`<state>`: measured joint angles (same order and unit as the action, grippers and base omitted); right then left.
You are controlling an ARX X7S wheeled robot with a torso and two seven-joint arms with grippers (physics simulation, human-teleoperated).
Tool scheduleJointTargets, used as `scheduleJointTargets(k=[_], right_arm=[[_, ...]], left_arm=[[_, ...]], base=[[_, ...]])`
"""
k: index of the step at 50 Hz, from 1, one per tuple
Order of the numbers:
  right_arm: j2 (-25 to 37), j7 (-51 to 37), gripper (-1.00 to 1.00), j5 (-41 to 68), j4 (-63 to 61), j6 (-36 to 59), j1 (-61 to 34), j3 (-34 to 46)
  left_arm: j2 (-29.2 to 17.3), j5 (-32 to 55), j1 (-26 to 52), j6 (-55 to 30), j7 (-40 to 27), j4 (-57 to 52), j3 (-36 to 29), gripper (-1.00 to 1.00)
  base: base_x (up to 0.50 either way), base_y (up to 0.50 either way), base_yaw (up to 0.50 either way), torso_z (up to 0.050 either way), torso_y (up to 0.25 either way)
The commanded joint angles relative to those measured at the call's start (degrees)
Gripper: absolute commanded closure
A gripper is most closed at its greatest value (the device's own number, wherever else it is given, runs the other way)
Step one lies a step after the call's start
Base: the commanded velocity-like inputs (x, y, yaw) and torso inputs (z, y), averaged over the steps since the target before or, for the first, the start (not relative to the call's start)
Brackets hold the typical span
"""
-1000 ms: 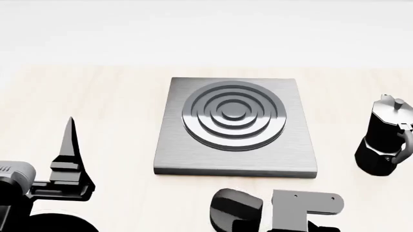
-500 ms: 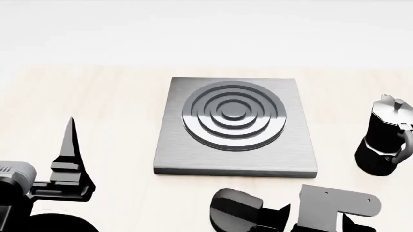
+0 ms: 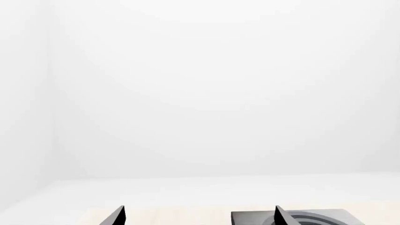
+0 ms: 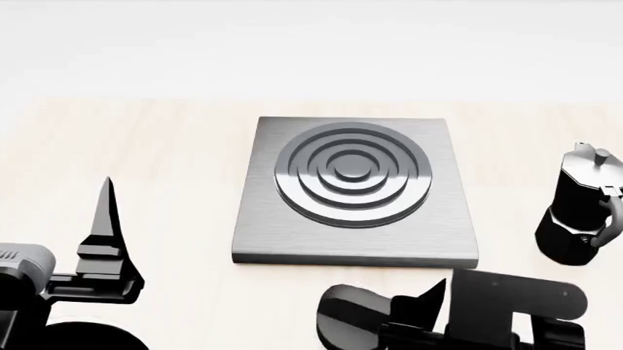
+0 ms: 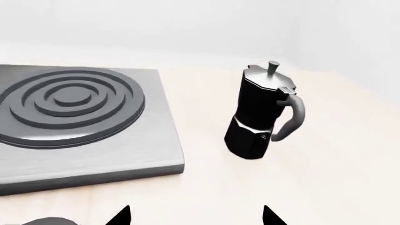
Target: Turn on the stove.
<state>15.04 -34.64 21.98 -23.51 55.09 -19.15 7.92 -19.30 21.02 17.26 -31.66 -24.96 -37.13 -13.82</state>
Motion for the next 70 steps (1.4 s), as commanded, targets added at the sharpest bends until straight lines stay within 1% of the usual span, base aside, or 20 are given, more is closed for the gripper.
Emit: scheduleJointTargets(k=[1,8,10,19,22,38,50,55,70], right_arm=[[0.8,-0.6,-1.0,-1.0,-3.6,-1.4,0.3,1.7],[1.6,-1.3,-1.0,-2.5,-5.2,-2.7,0.3,3.2],[2.5,-1.3,-1.0,-4.1,-5.4,-3.8,0.1,5.1],[3.1,-1.9,-1.0,-4.9,-7.7,-3.7,-0.3,6.4],[4.2,-2.2,-1.0,-6.6,-8.4,-3.9,-0.9,8.7],[4.9,-3.1,-1.0,-8.6,-11.3,-5.8,-1.3,11.2],[6.1,-3.5,-1.0,-10.4,-14.9,-5.0,-2.6,14.1],[6.5,-3.2,-1.0,-10.8,-14.7,-6.6,-2.6,14.8],[7.3,-3.7,-1.0,-12.4,-18.4,-5.7,-3.9,17.6]], left_arm=[[-0.1,0.3,0.1,-0.1,-0.2,-0.1,0.0,-1.0],[-0.3,0.3,0.1,-0.1,-0.4,-0.1,-0.2,-1.0],[-0.3,0.3,0.1,0.0,-0.4,0.0,-0.3,-1.0],[-0.3,0.4,0.2,0.1,-0.5,0.1,-0.4,-1.0],[-0.4,0.3,0.3,0.2,-0.5,0.2,-0.5,-1.0],[-0.6,0.9,0.2,0.2,-0.7,0.2,-0.6,-1.0],[-0.7,1.1,0.3,0.1,-1.1,-0.1,-0.6,-1.0],[-0.8,1.1,0.3,0.4,-1.0,0.1,-0.7,-1.0],[-1.0,1.3,0.3,0.6,-1.2,0.1,-0.8,-1.0]], base=[[0.0,0.0,0.0,0.0,0.0],[0.0,0.0,0.0,0.0,0.0],[0.0,0.0,0.0,0.0,0.0],[0.0,0.0,0.0,0.0,0.0],[0.0,0.0,0.0,0.0,0.0],[0.0,0.0,0.0,0.0,0.0],[0.0,0.0,0.0,0.0,0.0],[0.0,0.0,0.0,0.0,0.0],[0.0,0.0,0.0,0.0,0.0]])
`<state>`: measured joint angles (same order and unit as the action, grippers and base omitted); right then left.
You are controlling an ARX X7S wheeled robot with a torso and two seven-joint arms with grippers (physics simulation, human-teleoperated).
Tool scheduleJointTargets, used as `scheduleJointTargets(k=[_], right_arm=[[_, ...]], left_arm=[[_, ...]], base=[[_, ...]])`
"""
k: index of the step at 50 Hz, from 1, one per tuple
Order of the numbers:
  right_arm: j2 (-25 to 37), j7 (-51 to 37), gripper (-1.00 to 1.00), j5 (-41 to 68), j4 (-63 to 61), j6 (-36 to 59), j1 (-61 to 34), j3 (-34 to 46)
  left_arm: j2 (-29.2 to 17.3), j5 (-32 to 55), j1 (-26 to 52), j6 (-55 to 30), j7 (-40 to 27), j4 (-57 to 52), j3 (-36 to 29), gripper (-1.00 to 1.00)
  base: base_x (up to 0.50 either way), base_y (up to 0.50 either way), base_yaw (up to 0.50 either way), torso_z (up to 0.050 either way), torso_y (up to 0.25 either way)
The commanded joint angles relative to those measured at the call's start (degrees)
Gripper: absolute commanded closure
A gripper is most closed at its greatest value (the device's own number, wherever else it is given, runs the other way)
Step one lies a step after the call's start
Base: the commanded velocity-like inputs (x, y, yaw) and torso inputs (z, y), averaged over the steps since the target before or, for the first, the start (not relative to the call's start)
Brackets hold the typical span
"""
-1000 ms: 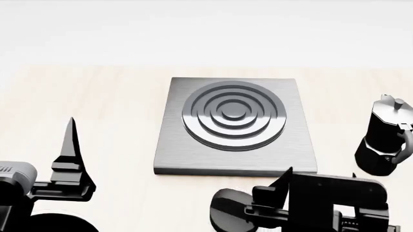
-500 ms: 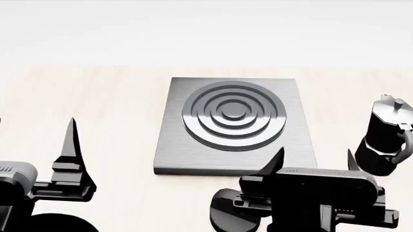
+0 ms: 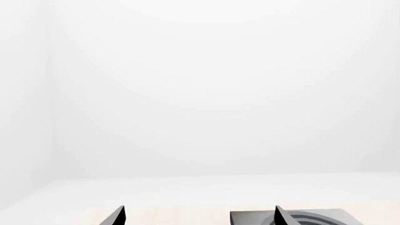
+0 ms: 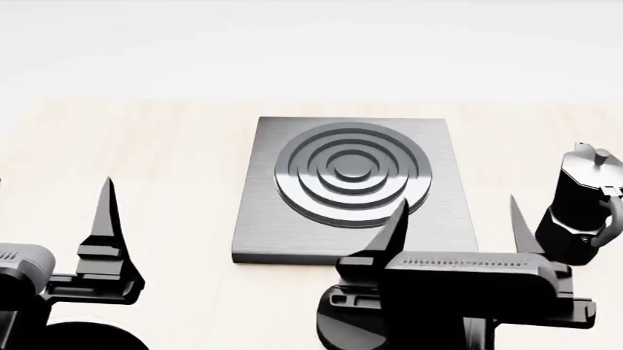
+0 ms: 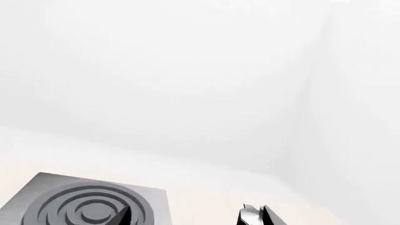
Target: Turn on the stove.
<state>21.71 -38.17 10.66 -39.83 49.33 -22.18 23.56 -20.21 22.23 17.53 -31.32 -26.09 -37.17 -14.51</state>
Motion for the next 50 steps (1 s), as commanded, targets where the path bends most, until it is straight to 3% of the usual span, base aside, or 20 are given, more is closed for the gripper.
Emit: scheduleJointTargets(k=[1,50], right_arm=[[0.7,-0.2,-1.0,-1.2,-2.3,0.1,-0.9,2.2],[1.4,-1.6,-1.0,-3.1,-8.6,4.2,-3.3,5.5]], left_arm=[[-0.1,0.2,0.0,0.2,-0.2,0.0,-0.1,-1.0],[-1.1,1.9,0.4,-1.0,-1.5,-3.3,0.0,-1.0]], base=[[0.0,0.0,0.0,0.0,0.0],[0.0,0.0,0.0,0.0,0.0]])
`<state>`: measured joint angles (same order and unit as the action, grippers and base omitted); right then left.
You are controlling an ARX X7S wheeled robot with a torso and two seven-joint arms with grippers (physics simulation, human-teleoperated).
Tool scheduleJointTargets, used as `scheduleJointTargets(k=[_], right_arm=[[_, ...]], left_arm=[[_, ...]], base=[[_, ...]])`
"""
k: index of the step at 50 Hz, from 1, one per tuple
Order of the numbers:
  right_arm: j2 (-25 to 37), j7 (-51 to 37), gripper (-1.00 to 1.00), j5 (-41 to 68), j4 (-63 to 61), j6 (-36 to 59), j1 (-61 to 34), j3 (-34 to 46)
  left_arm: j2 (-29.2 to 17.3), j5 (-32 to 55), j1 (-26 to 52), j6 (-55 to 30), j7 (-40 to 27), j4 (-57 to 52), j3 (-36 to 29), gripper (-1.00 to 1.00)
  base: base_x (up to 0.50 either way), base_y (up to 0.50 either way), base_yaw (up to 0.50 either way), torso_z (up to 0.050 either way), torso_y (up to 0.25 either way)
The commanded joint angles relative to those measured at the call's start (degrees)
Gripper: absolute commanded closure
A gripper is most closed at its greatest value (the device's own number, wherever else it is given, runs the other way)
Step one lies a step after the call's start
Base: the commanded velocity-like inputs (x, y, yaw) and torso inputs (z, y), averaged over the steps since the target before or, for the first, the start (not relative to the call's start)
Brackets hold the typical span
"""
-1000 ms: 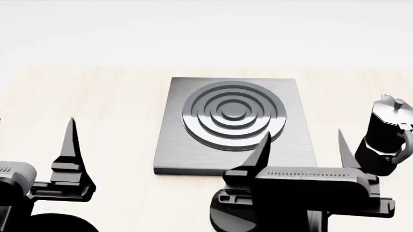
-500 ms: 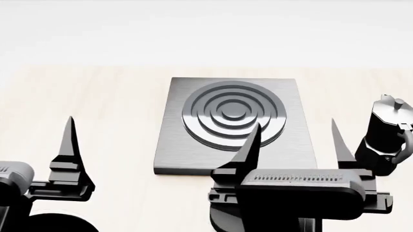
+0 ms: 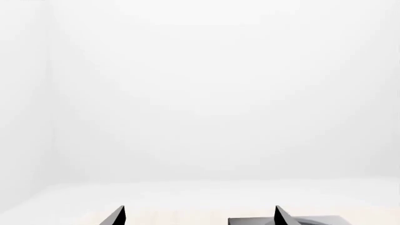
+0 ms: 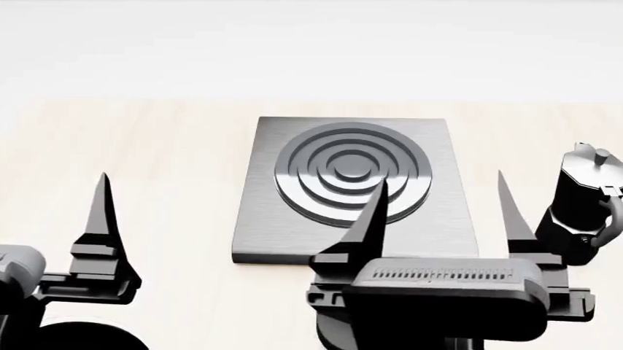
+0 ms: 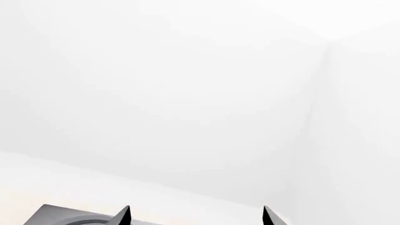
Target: Turn on the stove.
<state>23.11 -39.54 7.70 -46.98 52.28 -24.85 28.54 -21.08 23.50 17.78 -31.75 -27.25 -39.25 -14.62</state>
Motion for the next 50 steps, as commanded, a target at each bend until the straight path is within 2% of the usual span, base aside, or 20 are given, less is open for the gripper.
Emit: scheduleJointTargets(k=[1,50], right_arm=[[0.0,-0.2,-1.0,-0.1,-1.6,1.4,-0.7,0.6],[0.3,-1.3,-1.0,-0.8,-5.0,5.3,-2.5,2.0]], left_arm=[[-0.3,0.5,0.1,-0.5,-0.4,-1.3,0.0,-1.0],[-1.8,2.6,0.9,-3.1,-2.7,-8.0,0.3,-1.0]], base=[[0.0,0.0,0.0,0.0,0.0],[0.0,0.0,0.0,0.0,0.0]])
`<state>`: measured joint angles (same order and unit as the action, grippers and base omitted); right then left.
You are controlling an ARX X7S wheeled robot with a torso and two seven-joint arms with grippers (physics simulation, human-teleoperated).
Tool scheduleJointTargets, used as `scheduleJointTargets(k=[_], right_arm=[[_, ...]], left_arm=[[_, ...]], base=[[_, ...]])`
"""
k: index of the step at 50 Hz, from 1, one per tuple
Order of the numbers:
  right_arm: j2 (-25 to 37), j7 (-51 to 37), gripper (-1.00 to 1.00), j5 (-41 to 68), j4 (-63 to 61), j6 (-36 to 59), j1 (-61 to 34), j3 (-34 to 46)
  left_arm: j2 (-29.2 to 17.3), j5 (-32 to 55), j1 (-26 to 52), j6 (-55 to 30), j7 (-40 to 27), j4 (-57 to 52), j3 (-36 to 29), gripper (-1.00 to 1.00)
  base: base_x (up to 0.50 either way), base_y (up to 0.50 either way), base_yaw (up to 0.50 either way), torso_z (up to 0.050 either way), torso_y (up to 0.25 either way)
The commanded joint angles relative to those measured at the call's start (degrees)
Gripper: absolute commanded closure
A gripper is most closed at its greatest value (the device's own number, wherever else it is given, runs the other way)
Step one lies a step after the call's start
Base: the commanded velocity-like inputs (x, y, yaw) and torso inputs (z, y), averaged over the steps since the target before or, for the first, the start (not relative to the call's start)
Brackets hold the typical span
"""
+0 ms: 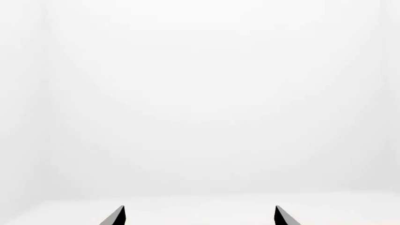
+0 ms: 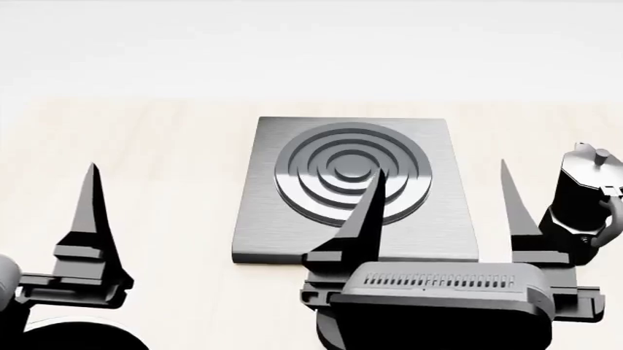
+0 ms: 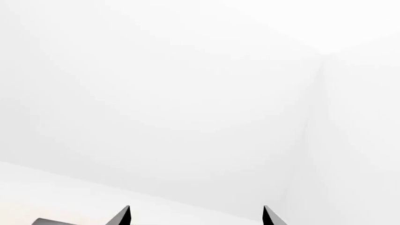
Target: Turn on the stove.
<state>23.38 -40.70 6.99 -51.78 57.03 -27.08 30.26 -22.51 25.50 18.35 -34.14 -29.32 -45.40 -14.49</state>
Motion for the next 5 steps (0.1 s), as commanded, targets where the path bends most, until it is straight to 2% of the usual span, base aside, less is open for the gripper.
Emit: scheduleJointTargets(k=[1,5], right_arm=[[0.1,-0.2,-1.0,-0.2,-0.2,0.5,-0.4,0.4],[0.2,-0.3,-1.0,-0.4,-0.3,0.8,-0.5,0.7]], left_arm=[[-0.4,0.6,0.4,-0.9,-0.7,-1.9,0.1,-1.0],[-0.6,1.0,0.5,-1.4,-1.0,-2.9,0.4,-1.0]], base=[[0.0,0.0,0.0,0.0,0.0],[0.0,0.0,0.0,0.0,0.0]])
